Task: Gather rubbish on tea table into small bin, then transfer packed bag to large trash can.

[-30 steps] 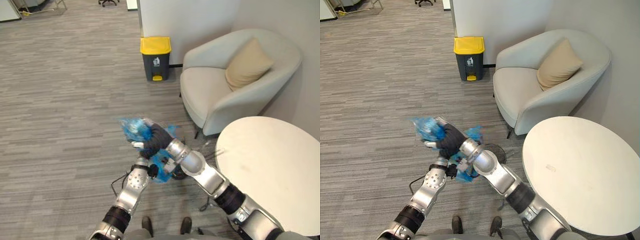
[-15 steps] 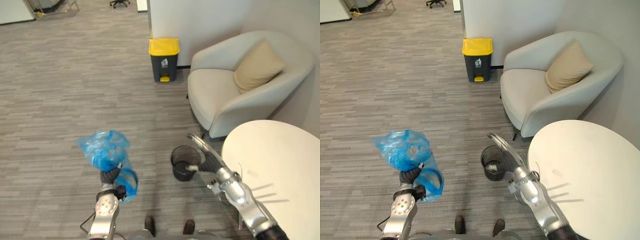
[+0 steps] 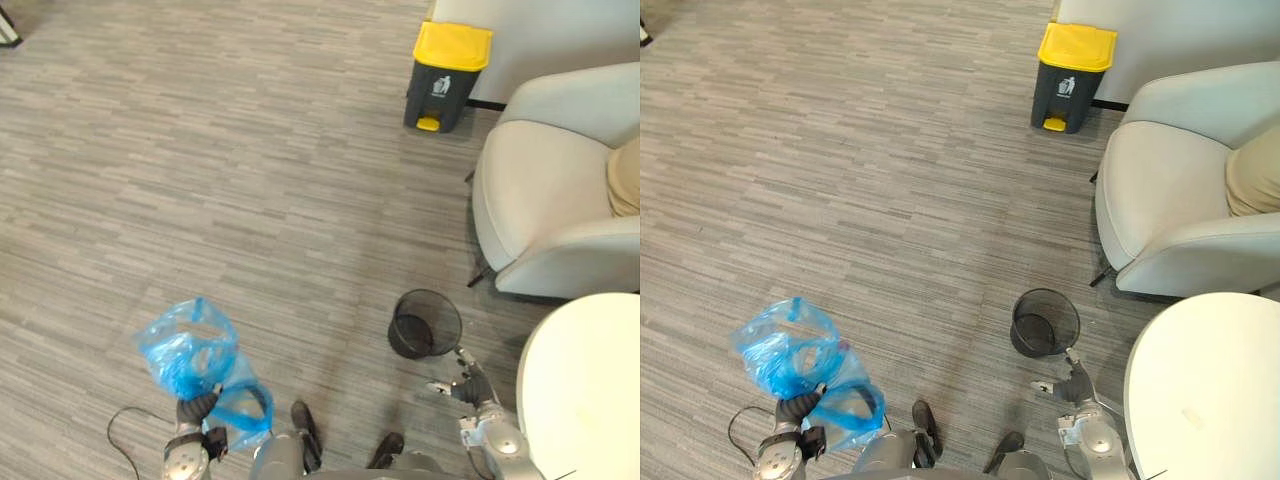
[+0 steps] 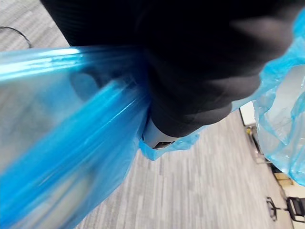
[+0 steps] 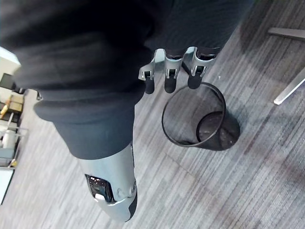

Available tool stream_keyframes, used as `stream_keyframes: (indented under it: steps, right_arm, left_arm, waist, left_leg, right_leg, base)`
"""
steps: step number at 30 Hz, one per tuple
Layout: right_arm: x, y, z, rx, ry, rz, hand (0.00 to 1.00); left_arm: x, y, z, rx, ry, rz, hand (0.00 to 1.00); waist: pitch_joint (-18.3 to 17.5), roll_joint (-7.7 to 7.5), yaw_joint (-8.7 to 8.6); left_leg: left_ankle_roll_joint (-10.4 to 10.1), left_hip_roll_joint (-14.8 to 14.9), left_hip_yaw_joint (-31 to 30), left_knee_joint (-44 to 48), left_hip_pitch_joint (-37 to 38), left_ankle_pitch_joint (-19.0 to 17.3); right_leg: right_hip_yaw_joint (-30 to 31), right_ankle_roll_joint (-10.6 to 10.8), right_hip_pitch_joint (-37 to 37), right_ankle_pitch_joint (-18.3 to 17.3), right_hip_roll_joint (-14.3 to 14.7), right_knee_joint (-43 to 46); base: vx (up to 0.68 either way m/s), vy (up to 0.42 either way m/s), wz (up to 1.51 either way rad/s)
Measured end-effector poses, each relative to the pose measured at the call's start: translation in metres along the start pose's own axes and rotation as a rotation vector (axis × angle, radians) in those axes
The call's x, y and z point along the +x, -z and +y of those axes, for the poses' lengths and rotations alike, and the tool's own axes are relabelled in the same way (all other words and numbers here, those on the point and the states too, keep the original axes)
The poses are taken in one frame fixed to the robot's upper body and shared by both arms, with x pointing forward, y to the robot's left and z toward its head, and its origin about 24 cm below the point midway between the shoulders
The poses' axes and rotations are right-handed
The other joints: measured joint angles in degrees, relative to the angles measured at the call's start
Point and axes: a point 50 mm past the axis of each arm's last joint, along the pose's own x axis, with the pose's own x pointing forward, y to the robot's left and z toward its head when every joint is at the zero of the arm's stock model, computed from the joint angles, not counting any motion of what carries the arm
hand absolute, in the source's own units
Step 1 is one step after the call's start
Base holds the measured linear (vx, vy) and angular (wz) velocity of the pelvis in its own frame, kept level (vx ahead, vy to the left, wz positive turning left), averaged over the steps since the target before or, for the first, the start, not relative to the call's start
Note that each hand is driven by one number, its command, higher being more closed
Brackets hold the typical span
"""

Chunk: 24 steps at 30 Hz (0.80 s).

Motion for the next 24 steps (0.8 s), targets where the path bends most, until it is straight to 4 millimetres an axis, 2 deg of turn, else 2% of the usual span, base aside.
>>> stream_keyframes:
  steps: [1,2,3,4,5,6,7,8,10,11,12,13,14,15,16,17,18,19,20,21,22,23,24]
  right_arm:
    - [-0.001,0.002,0.002,0.011,0.000,0.018,0.00]
    - [-0.003,0.004,0.001,0.031,0.014,0.027,0.00]
    - [-0.005,0.006,0.000,0.035,0.024,0.034,0.00]
    - [-0.009,0.012,0.000,0.041,0.030,0.056,0.00]
    - [-0.011,0.015,0.004,0.072,0.031,0.072,0.00]
    - [-0.013,0.017,0.007,0.085,0.029,0.082,0.00]
    - [-0.014,0.019,0.011,0.102,0.023,0.088,0.00]
    - [-0.014,0.018,0.014,0.115,0.022,0.087,0.00]
    - [-0.012,0.015,0.011,0.117,0.032,0.079,0.00]
    - [-0.010,0.013,0.008,0.123,0.041,0.072,0.00]
    - [-0.009,0.013,0.008,0.130,0.043,0.071,0.00]
    - [-0.009,0.013,0.007,0.131,0.045,0.073,0.00]
    - [-0.010,0.014,0.005,0.127,0.047,0.073,0.00]
    - [-0.011,0.014,0.005,0.125,0.047,0.074,0.00]
    - [-0.014,0.017,0.003,0.120,0.049,0.079,0.00]
    - [-0.013,0.014,0.000,0.110,0.051,0.065,0.00]
    - [-0.011,0.007,-0.002,0.103,0.052,0.036,0.00]
    - [-0.009,-0.003,-0.003,0.098,0.050,-0.009,0.00]
    - [-0.008,-0.008,-0.002,0.096,0.046,-0.029,0.00]
    - [-0.006,-0.014,-0.001,0.103,0.047,-0.059,0.00]
    - [-0.005,-0.017,0.000,0.109,0.048,-0.065,0.00]
    - [-0.004,-0.022,0.001,0.117,0.051,-0.087,0.00]
    - [-0.004,-0.025,0.000,0.120,0.058,-0.103,0.00]
  left_arm:
    - [-0.005,0.006,0.003,0.009,0.011,0.021,1.00]
    - [-0.008,0.007,0.003,0.012,0.021,0.030,1.00]
    - [-0.008,0.007,0.002,0.014,0.032,0.030,1.00]
    - [-0.007,0.003,0.002,0.027,0.044,0.015,1.00]
    - [-0.004,-0.004,0.005,0.044,0.047,-0.013,1.00]
    - [-0.002,-0.007,0.007,0.050,0.046,-0.025,1.00]
    - [0.001,-0.012,0.007,0.055,0.048,-0.045,1.00]
    - [0.003,-0.014,0.008,0.058,0.047,-0.053,1.00]
    - [0.009,-0.023,-0.001,0.056,0.075,-0.082,1.00]
    - [0.013,-0.029,-0.008,0.054,0.096,-0.100,1.00]
    - [0.016,-0.032,-0.010,0.052,0.102,-0.109,1.00]
    - [0.019,-0.037,-0.013,0.048,0.107,-0.126,1.00]
    - [0.021,-0.041,-0.016,0.054,0.121,-0.142,1.00]
    - [0.022,-0.042,-0.017,0.055,0.124,-0.146,1.00]
    - [0.020,-0.040,-0.019,0.058,0.138,-0.141,1.00]
    - [0.018,-0.038,-0.023,0.049,0.145,-0.132,1.00]
    - [0.016,-0.037,-0.028,0.036,0.159,-0.130,1.00]
    - [0.014,-0.033,-0.032,0.025,0.172,-0.112,1.00]
    - [0.013,-0.032,-0.034,0.018,0.176,-0.107,1.00]
    - [0.012,-0.032,-0.039,0.007,0.189,-0.107,1.00]
    - [0.012,-0.034,-0.041,0.007,0.194,-0.114,1.00]
    - [0.013,-0.035,-0.043,0.004,0.200,-0.121,1.00]
    - [0.012,-0.035,-0.043,0.001,0.199,-0.120,1.00]
  waist:
    - [0.8,-0.83,-0.03]
    - [1.7,-1.26,-0.09]
    - [2.1,-1.19,-0.21]
    - [2.6,-1.63,-0.41]
    - [3.3,-1.25,-0.62]
    - [3.3,-1.65,-0.89]
    - [3.6,-2.43,-1.69]
    - [3.9,-2.87,-2.11]
    - [4.2,-2.66,-2.85]
    - [4.9,-1.80,-3.73]
    - [5.0,-1.57,-3.80]
    - [5.1,-1.44,-3.88]
    - [5.0,-1.54,-4.36]
    - [4.8,-1.50,-4.98]
    - [3.6,-1.96,-6.05]
    - [3.7,-0.33,-6.61]
    - [3.8,1.29,-6.01]
    - [4.0,2.38,-5.12]
    - [4.1,2.41,-4.63]
    - [4.7,1.85,-3.41]
    - [5.0,1.48,-3.21]
    - [5.7,0.41,-2.95]
    - [6.0,-0.35,-2.34]
  left_leg:
    - [0.6,-0.6,0.1,3.2,0.0,-3.6]
    - [1.4,-1.2,-0.6,5.6,0.7,-6.5]
    - [1.7,-1.2,-1.1,6.9,1.0,-7.6]
    - [2.5,-2.0,-2.5,7.5,1.9,-9.0]
    - [2.8,-2.2,-4.4,7.6,3.1,-9.8]
    - [2.9,-2.2,-5.4,7.5,3.3,-10.1]
    - [2.9,-2.3,-7.1,6.8,4.1,-10.4]
    - [2.5,-2.7,-8.5,5.8,5.1,-10.8]
    - [2.2,-3.6,-10.0,4.2,6.7,-11.6]
    - [1.3,-3.7,-10.9,3.4,8.4,-11.8]
    - [0.7,-3.7,-11.1,3.0,9.6,-11.9]
    - [-1.5,-4.1,-11.7,2.7,11.6,-12.3]
    - [-3.8,-4.4,-12.5,2.2,13.6,-13.8]
    - [-4.7,-4.3,-13.2,1.9,14.9,-14.5]
    - [-6.6,-3.7,-13.7,1.5,17.5,-15.6]
    - [-6.9,-1.7,-13.9,6.2,17.1,-15.7]
    - [-8.0,1.5,-12.8,14.3,14.7,-14.7]
    - [-7.6,4.9,-12.9,26.7,10.7,-9.1]
    - [-7.2,6.2,-13.3,32.6,8.6,-4.5]
    - [-5.5,8.2,-13.4,44.5,4.0,-5.7]
    - [-4.7,8.2,-13.5,47.5,2.3,-6.2]
    - [-3.5,7.9,-12.8,49.5,-0.8,-7.8]
    - [-2.0,7.2,-12.2,48.0,-3.0,-8.7]
  right_leg:
    - [0.4,0.8,-0.3,-2.8,-3.0,5.5]
    - [2.3,-1.0,-1.4,-4.1,-5.7,13.4]
    - [4.9,-3.0,-2.9,-3.5,-7.1,18.7]
    - [12.0,-8.2,-7.5,-0.4,-8.6,28.6]
    - [17.8,-6.1,-11.8,-2.2,-7.3,34.8]
    - [19.1,-4.7,-13.1,-4.0,-6.0,36.0]
    - [19.5,-4.1,-15.0,-6.7,-3.9,35.8]
    - [19.1,-3.9,-17.2,-7.8,-1.9,33.7]
    - [18.3,-3.5,-21.2,-7.5,-0.1,27.2]
    - [17.1,-2.3,-22.8,-5.7,0.9,20.8]
    - [16.8,-1.8,-23.5,-4.5,1.3,17.5]
    - [17.1,-2.6,-24.3,-1.6,2.3,12.3]
    - [17.6,-4.8,-25.5,0.4,2.2,12.5]
    - [17.4,-5.7,-25.6,1.1,2.0,13.1]
    - [17.1,-8.5,-25.2,3.2,2.8,14.8]
    - [16.3,-9.5,-24.5,2.1,3.9,17.1]
    - [16.0,-10.8,-22.9,0.4,5.9,17.1]
    - [16.4,-12.1,-20.8,-1.6,8.6,17.0]
    - [17.6,-12.5,-19.3,-2.5,10.0,16.3]
    - [20.7,-12.8,-13.8,-3.6,13.0,12.8]
    - [22.0,-12.6,-11.3,-3.8,13.8,11.1]
    - [24.5,-12.3,-6.0,-4.0,14.6,6.8]
    - [26.7,-12.3,-2.8,-4.0,14.9,4.6]
  base:
    - [0.12,0.203,0.07]
    - [0.11,0.194,0.18]
    - [0.13,0.185,0.39]
    - [0.28,0.181,0.60]
    - [0.30,0.155,0.63]
    - [0.35,0.086,0.69]
    - [0.29,0.020,0.63]
    - [0.29,0.017,0.57]
    - [0.32,0.012,0.52]
    - [0.37,0.004,0.55]
    - [0.44,-0.033,0.54]
    - [0.51,-0.086,0.54]
    - [0.53,-0.120,0.64]
    - [0.60,-0.181,0.81]
    - [0.67,-0.210,0.71]
    - [0.71,-0.216,0.36]
    - [0.89,-0.239,-0.33]
    - [0.60,-0.158,-0.73]
    - [0.87,-0.218,-1.13]
    - [0.54,-0.126,-0.98]
    - [0.80,-0.162,-1.08]
    - [0.61,-0.071,-0.83]
    - [0.59,-0.044,-1.06]
